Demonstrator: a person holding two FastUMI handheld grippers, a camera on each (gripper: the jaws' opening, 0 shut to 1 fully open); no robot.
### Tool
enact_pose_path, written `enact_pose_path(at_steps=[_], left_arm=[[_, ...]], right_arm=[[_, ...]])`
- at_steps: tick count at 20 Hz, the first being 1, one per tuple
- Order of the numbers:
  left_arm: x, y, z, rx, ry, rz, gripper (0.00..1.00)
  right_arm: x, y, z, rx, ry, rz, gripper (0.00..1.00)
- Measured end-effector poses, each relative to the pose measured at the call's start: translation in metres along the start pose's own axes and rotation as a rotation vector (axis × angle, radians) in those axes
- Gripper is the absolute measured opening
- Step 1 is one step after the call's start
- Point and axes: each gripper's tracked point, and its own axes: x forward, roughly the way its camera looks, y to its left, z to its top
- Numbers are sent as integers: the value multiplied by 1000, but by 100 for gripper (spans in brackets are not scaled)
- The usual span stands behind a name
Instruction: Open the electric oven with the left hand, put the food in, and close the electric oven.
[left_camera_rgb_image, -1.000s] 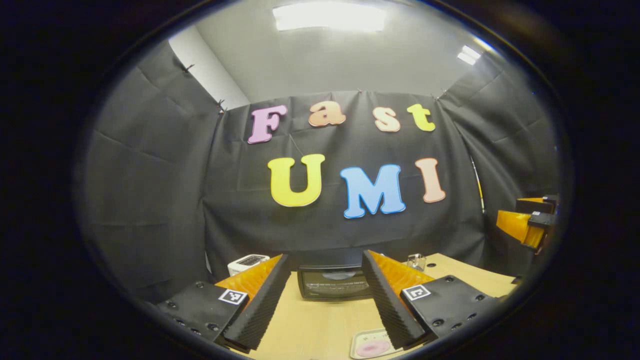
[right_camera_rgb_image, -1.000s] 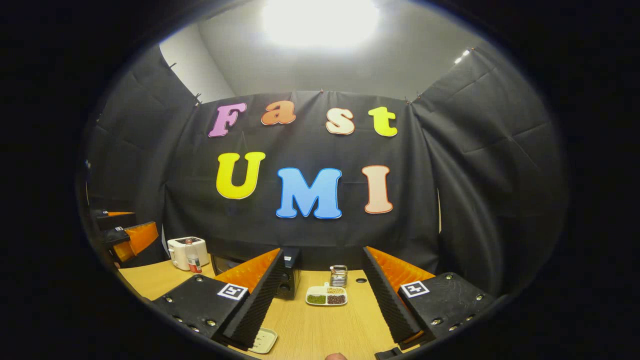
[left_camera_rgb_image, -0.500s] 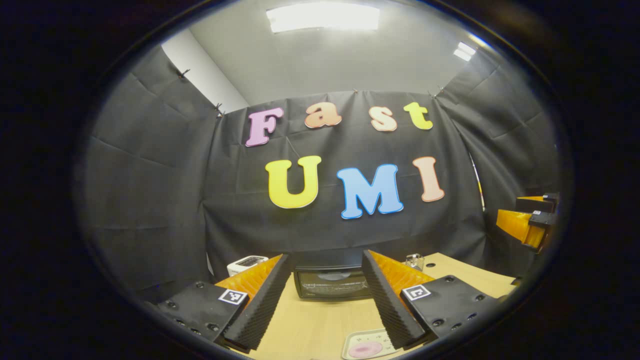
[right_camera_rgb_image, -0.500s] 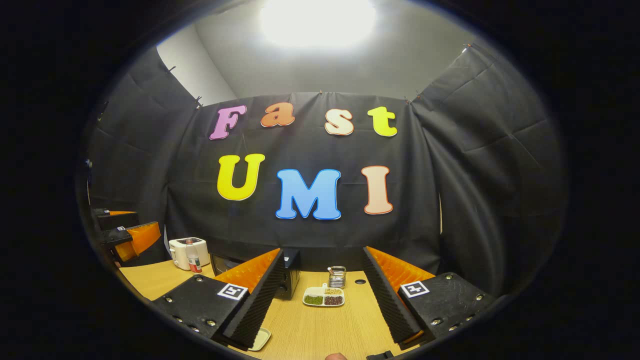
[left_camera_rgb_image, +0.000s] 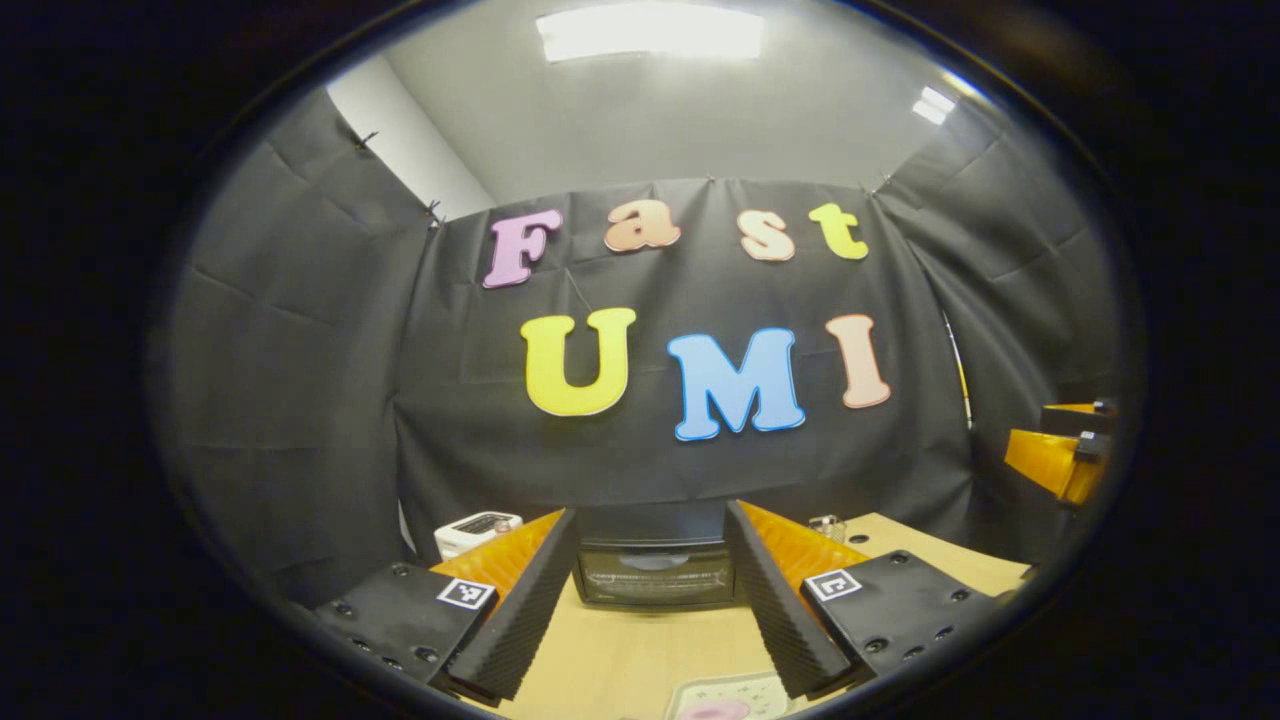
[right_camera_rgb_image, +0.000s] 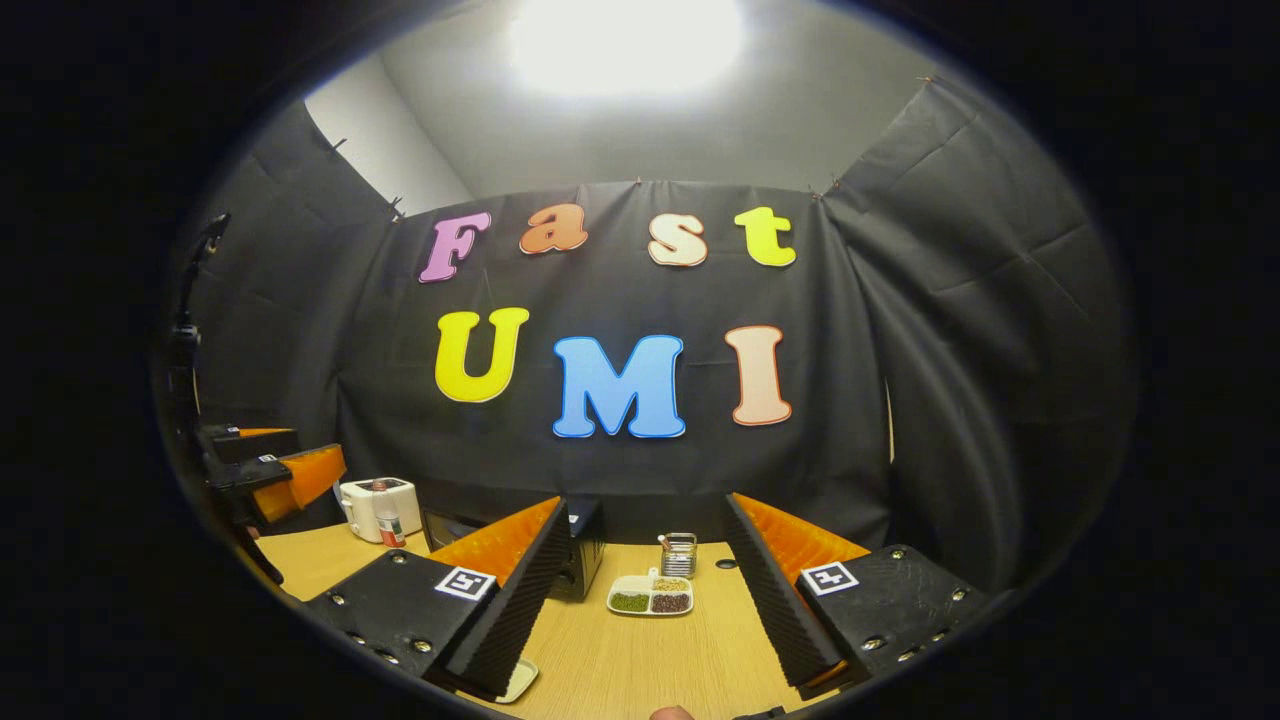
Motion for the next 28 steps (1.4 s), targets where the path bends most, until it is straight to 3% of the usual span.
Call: enact_pose_path(at_steps=[6, 8, 9, 12, 16, 21, 22, 23, 24, 25, 26, 28], left_arm=[[89, 19, -32, -17, 19, -31, 100], [120, 26, -48, -19, 36, -37, 91], [135, 27, -55, -22, 44, -43, 100], [172, 30, -84, -24, 75, -68, 100], [214, 20, -125, -19, 126, -116, 97], [261, 5, -180, -28, 214, -162, 100], [269, 2, -191, -25, 231, -167, 91], [275, 0, -201, -25, 245, -172, 100], [280, -1, -209, -23, 259, -177, 100], [285, -3, -218, -22, 272, -182, 91], [290, -4, -226, -20, 285, -184, 100], [296, -5, -241, -20, 309, -181, 100]], right_arm=[[26, 19, -3, -8, -7, -45, 95], [36, 24, -6, -17, -4, -62, 95], [41, 25, -9, -22, 3, -74, 95], [55, 29, -16, -32, 20, -109, 96], [69, 28, -26, -55, 45, -155, 95], [79, 21, -36, -75, 79, -223, 96], [79, 19, -38, -82, 86, -236, 95], [81, 17, -39, -88, 93, -248, 96], [82, 15, -41, -93, 101, -259, 95], [83, 14, -43, -95, 111, -267, 95], [83, 13, -45, -99, 117, -273, 96], [84, 12, -46, -111, 126, -285, 95]])
